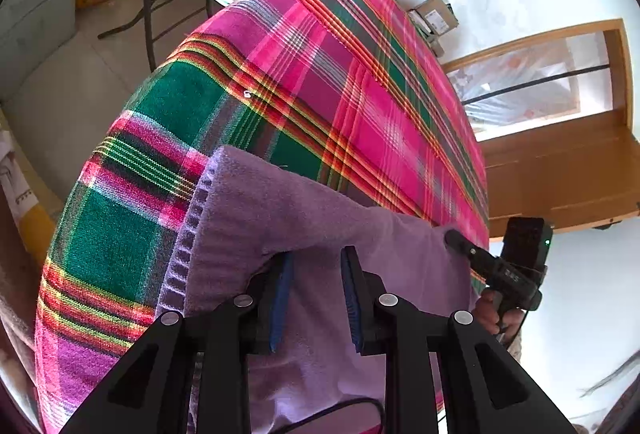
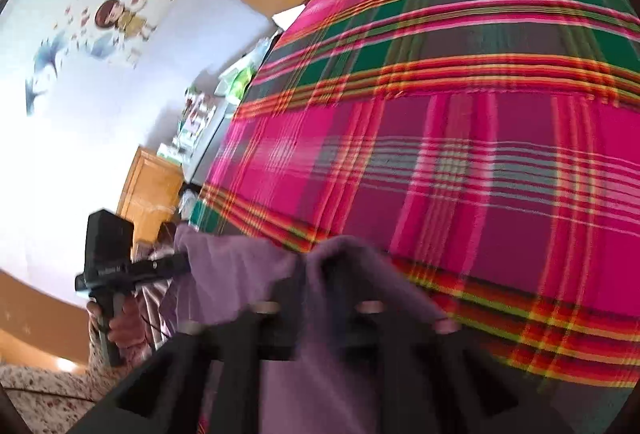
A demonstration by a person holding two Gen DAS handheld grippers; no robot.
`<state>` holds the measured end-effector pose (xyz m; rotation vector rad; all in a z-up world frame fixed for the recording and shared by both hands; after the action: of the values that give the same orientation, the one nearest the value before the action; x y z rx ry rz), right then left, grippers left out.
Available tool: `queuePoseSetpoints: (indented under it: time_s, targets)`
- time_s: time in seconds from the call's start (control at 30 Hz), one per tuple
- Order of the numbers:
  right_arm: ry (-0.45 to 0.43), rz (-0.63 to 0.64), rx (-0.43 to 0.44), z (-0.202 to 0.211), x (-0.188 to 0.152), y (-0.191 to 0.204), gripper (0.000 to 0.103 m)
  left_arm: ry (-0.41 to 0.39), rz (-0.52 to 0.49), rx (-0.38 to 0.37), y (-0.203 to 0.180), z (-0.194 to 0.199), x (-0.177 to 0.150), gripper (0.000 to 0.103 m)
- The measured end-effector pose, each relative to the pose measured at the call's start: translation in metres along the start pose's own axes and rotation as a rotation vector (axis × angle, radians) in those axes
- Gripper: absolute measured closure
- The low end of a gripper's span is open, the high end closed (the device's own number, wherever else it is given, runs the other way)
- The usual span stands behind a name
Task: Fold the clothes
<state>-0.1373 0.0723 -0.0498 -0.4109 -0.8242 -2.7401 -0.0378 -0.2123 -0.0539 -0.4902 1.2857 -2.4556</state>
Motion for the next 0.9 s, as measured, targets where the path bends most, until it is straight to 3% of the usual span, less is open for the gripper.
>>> queuePoseSetpoints:
  time_s: [0.1,0.17,0.27,0.33,0.53,0.7,0.9]
  targets:
    - [-0.028,-0.038,-0.018,0.007,0.005,-0.01,0.1,-0.01,0.02,-0.025,0.003,0.001,0.0,0.079]
    - [-0.072,-0.024,-0.119,0.012,0.013,-0.018,0.103,-0.016,0.03,-0.031,0.005,0.002,0.0,0.081]
    - [-0.071,-0.032,-0.177,0.01,0.018,-0.027,0.103,-0.017,0.032,-0.032,0.005,0.001,0.0,0.082]
    - [-0.053,-0.039,-0.145,0.009,0.016,-0.026,0.103,-0.013,0.026,-0.023,0.003,0.0,0.0,0.082]
    - [-0.131,0.005,-0.146,0.044,0.012,-0.024,0.101,-0.011,0.029,-0.03,0.003,-0.002,0.001,0.082]
    - [-0.141,0.076,-0.152,0.058,-0.006,-0.013,0.092,-0.013,0.029,-0.036,0.004,-0.001,0.002,0.082]
    - [-0.133,0.185,-0.322,0.04,-0.032,-0.007,0.09,-0.009,0.03,-0.035,0.005,0.0,0.003,0.082]
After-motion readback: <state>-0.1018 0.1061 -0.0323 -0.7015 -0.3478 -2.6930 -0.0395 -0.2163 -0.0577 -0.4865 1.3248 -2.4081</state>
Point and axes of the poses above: each gripper's, at about its wrist camera, not at the fingertips, and z roughly against the way its jaws point, y to its left, x to its top, the point moved 6 cm from there along -z, roughly the way its jaws point, and after that the axes turned 13 degrees about -x, right-handed, at the moved point
